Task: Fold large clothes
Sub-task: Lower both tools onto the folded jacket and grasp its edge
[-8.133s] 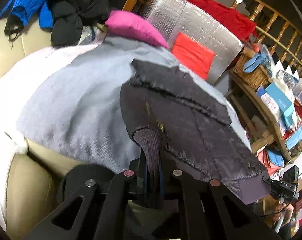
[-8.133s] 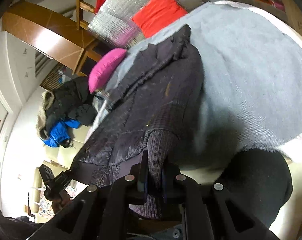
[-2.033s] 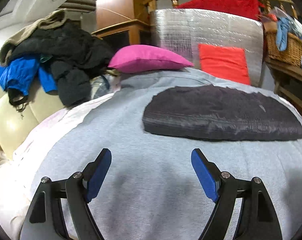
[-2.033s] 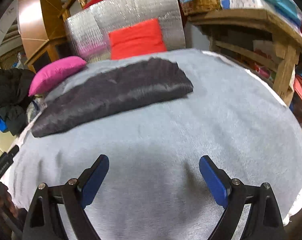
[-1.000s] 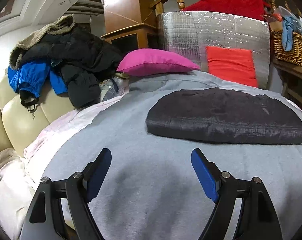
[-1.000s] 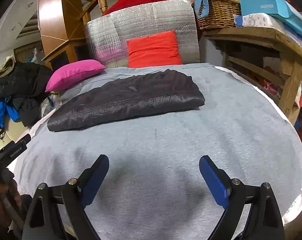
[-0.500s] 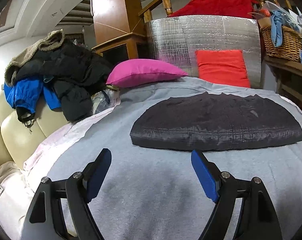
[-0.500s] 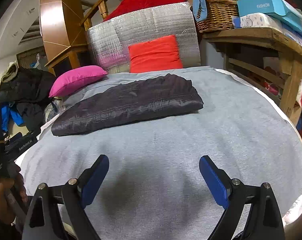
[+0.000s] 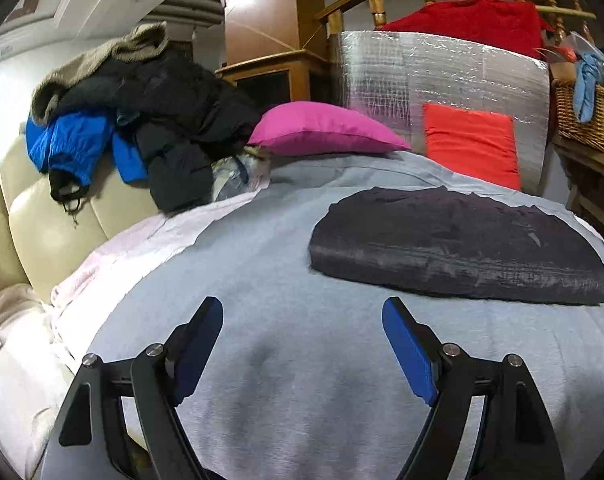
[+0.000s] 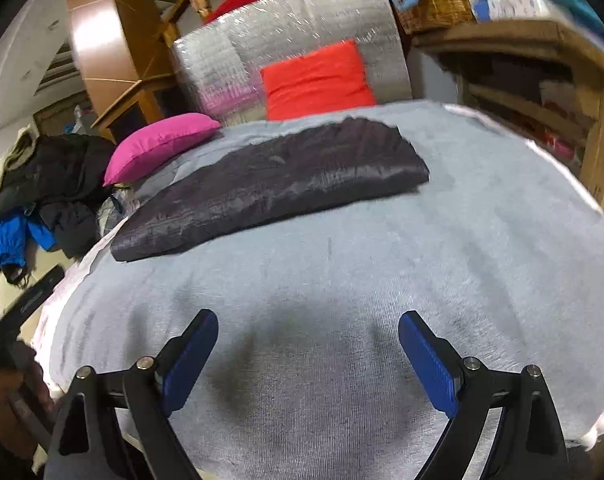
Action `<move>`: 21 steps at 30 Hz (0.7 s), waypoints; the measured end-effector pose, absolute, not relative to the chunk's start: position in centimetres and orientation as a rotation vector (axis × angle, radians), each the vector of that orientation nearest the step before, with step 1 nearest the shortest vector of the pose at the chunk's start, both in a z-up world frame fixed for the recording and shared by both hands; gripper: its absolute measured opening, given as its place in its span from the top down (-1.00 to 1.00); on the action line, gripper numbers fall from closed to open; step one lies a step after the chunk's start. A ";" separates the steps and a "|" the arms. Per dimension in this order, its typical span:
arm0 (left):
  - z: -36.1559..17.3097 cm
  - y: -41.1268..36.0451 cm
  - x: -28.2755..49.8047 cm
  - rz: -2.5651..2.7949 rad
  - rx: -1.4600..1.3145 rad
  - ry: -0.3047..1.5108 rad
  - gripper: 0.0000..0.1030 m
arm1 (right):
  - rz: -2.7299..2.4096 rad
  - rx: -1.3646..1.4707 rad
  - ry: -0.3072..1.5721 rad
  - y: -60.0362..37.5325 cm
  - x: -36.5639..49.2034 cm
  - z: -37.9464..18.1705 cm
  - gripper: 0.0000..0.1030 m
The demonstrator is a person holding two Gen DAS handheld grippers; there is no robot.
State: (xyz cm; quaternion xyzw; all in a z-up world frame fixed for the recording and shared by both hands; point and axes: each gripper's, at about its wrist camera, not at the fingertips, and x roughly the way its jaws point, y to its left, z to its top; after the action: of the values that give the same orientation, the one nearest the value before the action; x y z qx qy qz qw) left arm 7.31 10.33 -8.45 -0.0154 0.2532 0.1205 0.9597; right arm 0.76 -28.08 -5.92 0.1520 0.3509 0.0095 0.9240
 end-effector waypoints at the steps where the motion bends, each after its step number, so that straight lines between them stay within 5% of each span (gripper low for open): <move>1: -8.7 10.8 7.4 0.250 -0.037 0.515 -0.60 | 0.018 0.343 0.731 -28.4 1.2 -6.1 -0.81; 10: -9.0 12.2 11.0 0.189 -0.099 0.566 -0.60 | 0.034 0.315 0.757 -27.3 6.4 -4.4 -0.81; 21: -6.3 2.1 24.4 0.016 0.049 0.559 -0.65 | 0.028 -0.072 0.735 -21.7 21.2 -2.1 -0.81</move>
State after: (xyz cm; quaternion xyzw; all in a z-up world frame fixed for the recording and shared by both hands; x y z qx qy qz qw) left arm 24.43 2.13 -6.31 0.0241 0.2759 0.0077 0.9608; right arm 21.16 -21.68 -2.06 -0.0352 0.3591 0.0135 0.9326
